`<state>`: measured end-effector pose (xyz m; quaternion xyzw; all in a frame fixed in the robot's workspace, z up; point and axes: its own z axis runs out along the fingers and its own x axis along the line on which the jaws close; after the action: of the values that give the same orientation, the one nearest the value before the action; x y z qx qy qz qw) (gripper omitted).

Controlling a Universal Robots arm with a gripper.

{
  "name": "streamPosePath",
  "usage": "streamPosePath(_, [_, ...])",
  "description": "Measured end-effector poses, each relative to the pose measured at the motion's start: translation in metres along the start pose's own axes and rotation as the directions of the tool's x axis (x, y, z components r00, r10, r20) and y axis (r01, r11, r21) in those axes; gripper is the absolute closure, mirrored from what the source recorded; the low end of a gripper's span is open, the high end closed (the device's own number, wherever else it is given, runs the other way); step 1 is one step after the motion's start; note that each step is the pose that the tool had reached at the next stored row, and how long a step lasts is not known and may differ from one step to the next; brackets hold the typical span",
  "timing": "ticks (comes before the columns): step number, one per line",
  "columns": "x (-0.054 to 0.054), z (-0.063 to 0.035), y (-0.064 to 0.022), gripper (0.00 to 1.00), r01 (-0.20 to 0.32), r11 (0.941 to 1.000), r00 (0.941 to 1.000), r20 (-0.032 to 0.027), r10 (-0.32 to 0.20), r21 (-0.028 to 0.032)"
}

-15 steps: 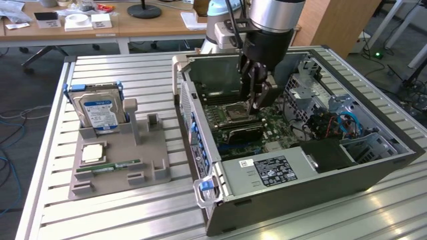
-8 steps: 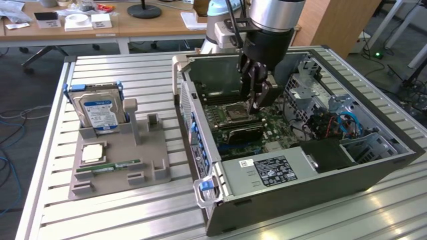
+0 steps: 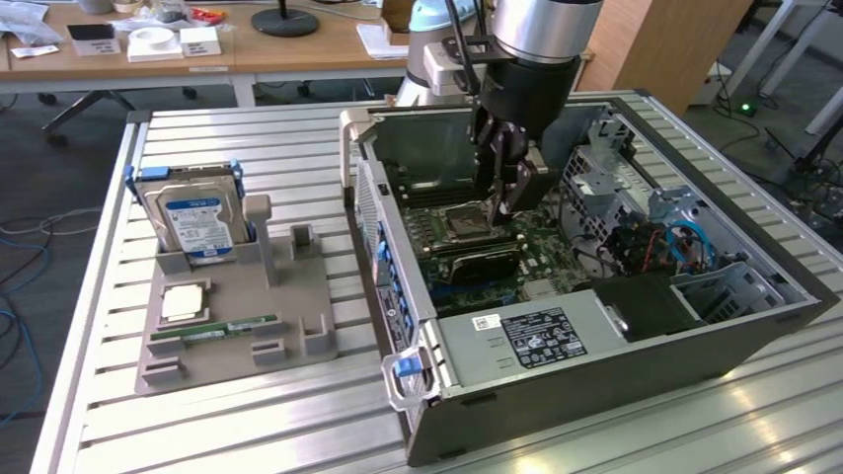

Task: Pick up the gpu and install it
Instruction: 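Press down on the gpu until it lock into place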

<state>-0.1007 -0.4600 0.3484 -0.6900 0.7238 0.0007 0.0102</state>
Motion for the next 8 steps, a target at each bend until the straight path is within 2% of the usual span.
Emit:
streamPosePath(3, [0.0000, 0.0000, 0.0000, 0.38, 0.000, 1.0000, 1.0000, 0.0000, 0.000, 0.0000])
streamPosePath(5, [0.0000, 0.0000, 0.0000, 0.51, 0.000, 1.0000, 1.0000, 0.0000, 0.000, 0.0000])
streamPosePath(6, [0.0000, 0.0000, 0.0000, 0.51, 0.000, 1.0000, 1.0000, 0.0000, 0.000, 0.0000])
streamPosePath(8, [0.0000, 0.0000, 0.0000, 0.63, 0.000, 1.0000, 1.0000, 0.0000, 0.000, 0.0000])
